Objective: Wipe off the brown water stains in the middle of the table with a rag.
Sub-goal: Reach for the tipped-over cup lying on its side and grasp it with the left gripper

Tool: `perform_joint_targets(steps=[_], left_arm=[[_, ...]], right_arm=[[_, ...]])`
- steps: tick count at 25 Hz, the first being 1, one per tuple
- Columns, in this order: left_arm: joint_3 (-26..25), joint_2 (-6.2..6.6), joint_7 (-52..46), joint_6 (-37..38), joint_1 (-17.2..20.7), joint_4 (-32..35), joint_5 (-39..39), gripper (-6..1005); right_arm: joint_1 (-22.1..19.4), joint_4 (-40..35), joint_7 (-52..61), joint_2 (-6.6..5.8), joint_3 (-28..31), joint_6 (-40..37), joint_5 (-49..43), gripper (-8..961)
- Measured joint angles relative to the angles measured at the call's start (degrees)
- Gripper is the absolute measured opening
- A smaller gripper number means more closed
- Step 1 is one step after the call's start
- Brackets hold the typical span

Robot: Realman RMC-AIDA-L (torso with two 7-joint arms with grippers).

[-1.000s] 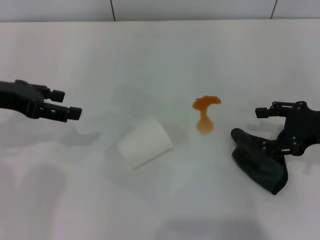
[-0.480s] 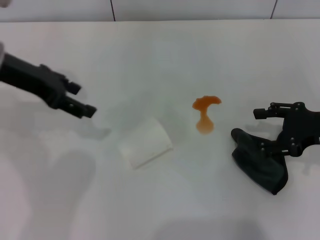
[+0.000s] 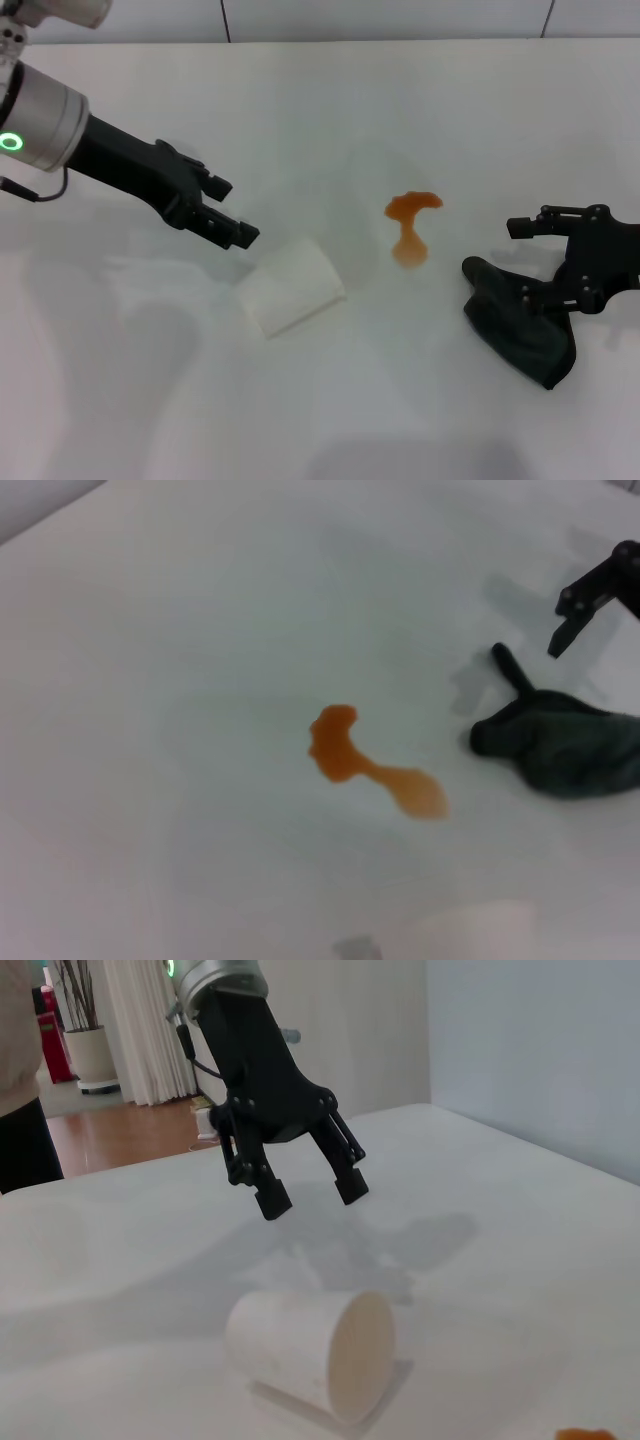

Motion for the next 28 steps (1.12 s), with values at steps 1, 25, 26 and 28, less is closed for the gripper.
perform_joint_targets(steps=[1,25,26,28], left_arm=[[0.0,-0.03,-0.8,-0.5,0.3,0.4,-0.5,858],[-0.1,-0.02,-4.9,-2.4,4.8,6.6,-1.9,853],[0.0,-0.02,-4.9,-2.5,5.0,6.6,-1.8,853],[0.0,-0.06,-4.9,-2.5,5.2,6.7,-1.6,852]], right_arm=[[0.0,0.0,0.0,0.00,0.0,0.0,0.0,826],[0.2,-0.2,0.0,0.00,0.0,0.2,0.0,826],[0.2,-0.2,0.0,0.00,0.0,0.2,0.0,826],[0.2,-0.2,0.0,0.00,0.0,0.1,0.0,826]])
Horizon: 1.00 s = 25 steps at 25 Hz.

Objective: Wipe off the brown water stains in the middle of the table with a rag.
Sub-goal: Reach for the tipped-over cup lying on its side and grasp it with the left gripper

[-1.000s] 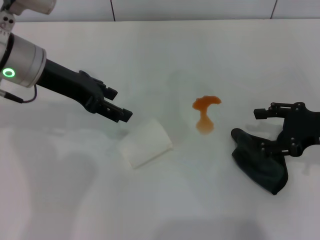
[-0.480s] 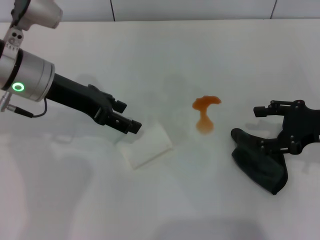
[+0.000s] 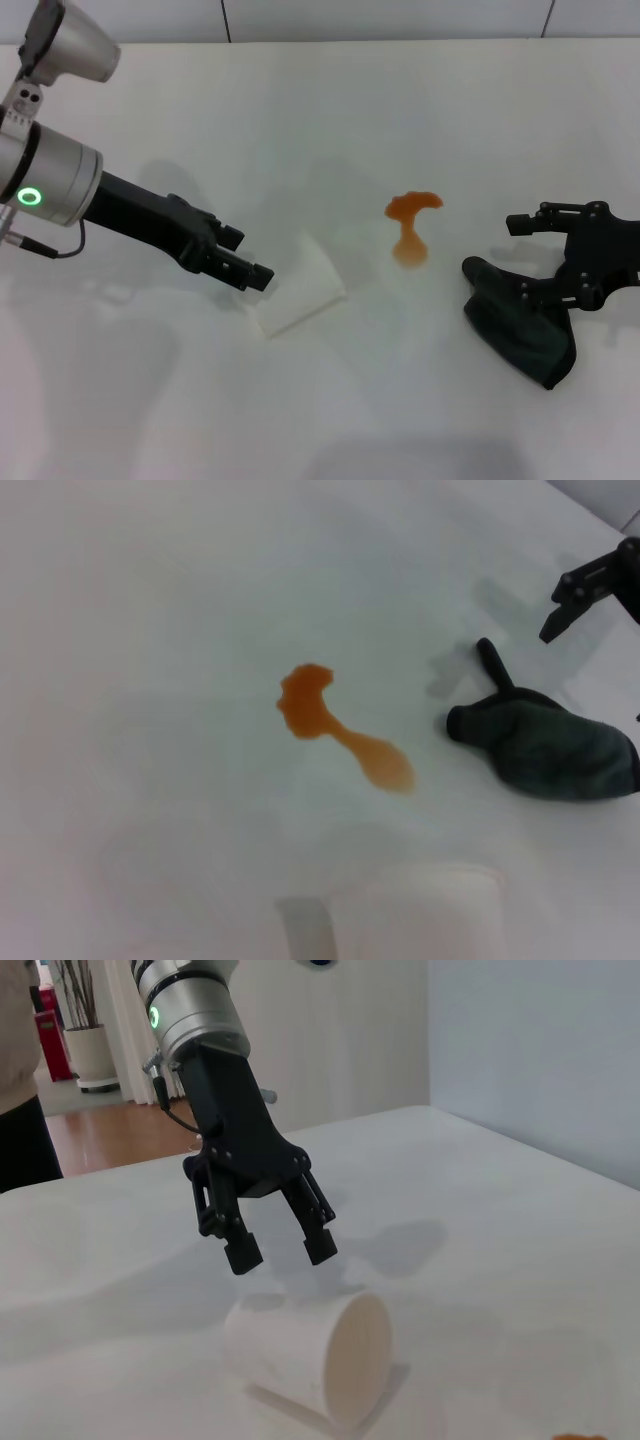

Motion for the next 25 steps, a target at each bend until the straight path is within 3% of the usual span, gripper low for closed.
perform_joint_targets(steps=[25], left_arm=[[0.0,0.08,-0.3,-8.8,0.4,8.6,2.5,847]], right_arm=[[-0.3,0.2,0.0,0.09,-0.1,-0.2,0.0,826]])
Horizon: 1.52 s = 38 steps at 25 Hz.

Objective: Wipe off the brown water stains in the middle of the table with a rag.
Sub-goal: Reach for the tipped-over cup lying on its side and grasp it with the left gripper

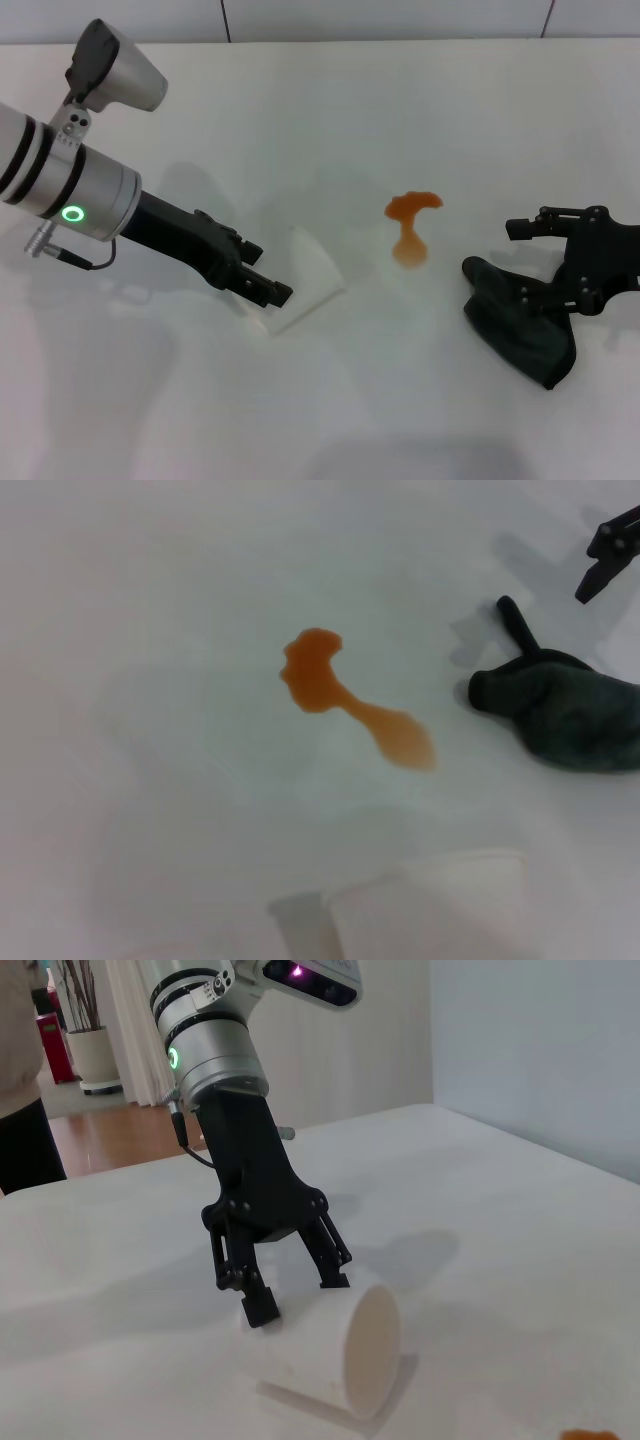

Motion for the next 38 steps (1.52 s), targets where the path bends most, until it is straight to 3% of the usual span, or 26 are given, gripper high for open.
perform_joint_targets(steps=[38], left_arm=[[-0.1,-0.07,-0.1,-4.7,0.7,3.9,-0.3,838]], right_arm=[[0.2,-0.1,0.2,0.00,0.0,-0.1,0.0,825]])
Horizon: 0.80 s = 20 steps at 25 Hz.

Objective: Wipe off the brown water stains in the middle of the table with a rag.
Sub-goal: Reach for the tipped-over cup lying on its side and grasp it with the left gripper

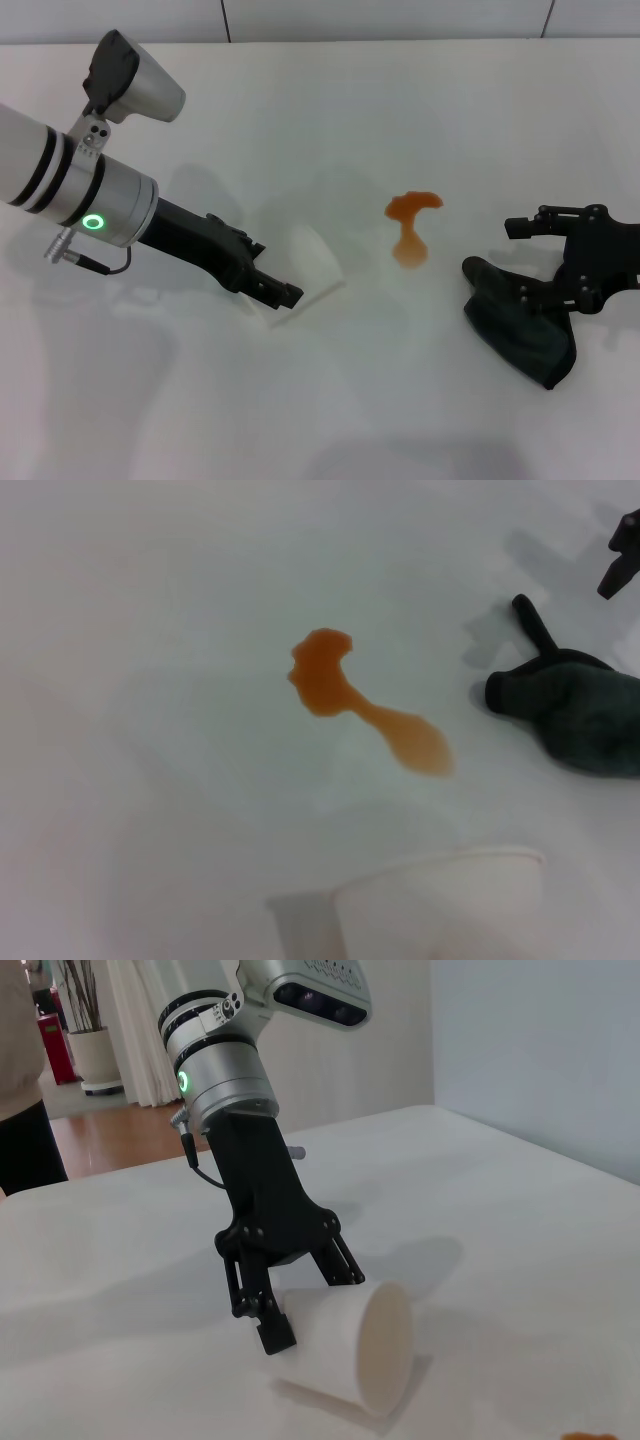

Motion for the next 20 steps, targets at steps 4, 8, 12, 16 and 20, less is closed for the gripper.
perform_joint_targets(steps=[4,8,12,16,20], left_arm=[[0.0,0.00,0.0,-0.4,0.0,0.0,0.0,837],[0.0,0.00,0.0,-0.9,0.0,0.1,-0.1,837],[0.0,0.00,0.0,-1.3,0.0,0.7,-0.2,836],[0.0,-0.01,0.0,-1.7,0.0,0.9,-0.2,835],[0.0,0.00,0.1,-2.0,0.0,0.9,-0.1,834]], right_arm=[[0.0,0.0,0.0,0.00,0.0,0.0,0.0,826],[0.0,0.0,0.0,0.00,0.0,0.0,0.0,825],[0.0,0.0,0.0,0.00,0.0,0.0,0.0,825],[0.0,-0.1,0.0,0.00,0.0,0.0,0.0,825],[0.0,-0.1,0.1,0.00,0.0,0.0,0.0,826]])
